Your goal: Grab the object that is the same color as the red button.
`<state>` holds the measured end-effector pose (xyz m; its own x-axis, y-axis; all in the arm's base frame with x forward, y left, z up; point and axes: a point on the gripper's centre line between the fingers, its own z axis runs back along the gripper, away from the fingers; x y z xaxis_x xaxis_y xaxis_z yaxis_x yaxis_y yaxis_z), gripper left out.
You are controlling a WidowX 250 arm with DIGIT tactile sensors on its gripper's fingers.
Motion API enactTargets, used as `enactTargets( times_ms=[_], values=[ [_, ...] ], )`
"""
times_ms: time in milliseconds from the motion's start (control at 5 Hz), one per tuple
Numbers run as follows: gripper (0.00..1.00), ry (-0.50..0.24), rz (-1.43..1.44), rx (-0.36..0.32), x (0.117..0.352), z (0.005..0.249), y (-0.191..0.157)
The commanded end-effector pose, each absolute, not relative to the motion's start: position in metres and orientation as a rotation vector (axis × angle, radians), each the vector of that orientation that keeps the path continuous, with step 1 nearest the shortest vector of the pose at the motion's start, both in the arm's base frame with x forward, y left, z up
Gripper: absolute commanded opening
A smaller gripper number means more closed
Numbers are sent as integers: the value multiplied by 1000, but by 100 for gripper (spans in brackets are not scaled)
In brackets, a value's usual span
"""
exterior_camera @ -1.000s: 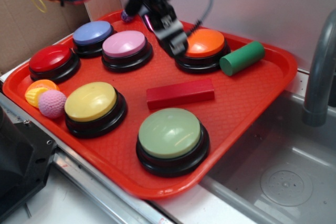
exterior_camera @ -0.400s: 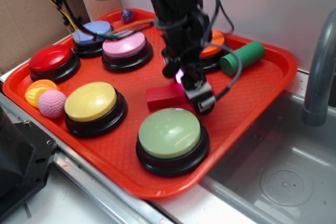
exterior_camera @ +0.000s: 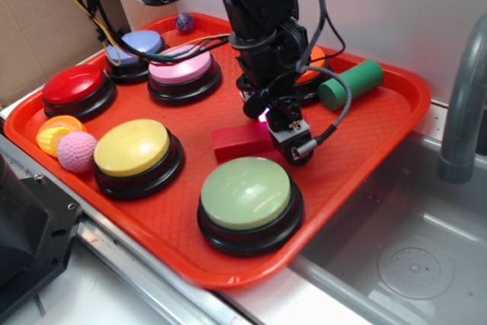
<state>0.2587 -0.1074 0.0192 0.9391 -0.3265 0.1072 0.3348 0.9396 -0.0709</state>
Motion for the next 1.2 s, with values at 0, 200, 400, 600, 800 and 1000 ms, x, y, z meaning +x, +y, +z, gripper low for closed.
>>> enactTargets(
  times_ms=[0,200,400,600,800,1000],
  values=[
    [0,-112,-278,21,253,45,-107],
    [0,-148,-200,21,253,84,-93],
    [0,-127,-117,-41,251,124,-70],
    [0,-201,-36,-76,248,163,-36],
    [0,-228,57,-63,235,187,-4],
    [0,-219,138,-34,227,191,13]
  ],
)
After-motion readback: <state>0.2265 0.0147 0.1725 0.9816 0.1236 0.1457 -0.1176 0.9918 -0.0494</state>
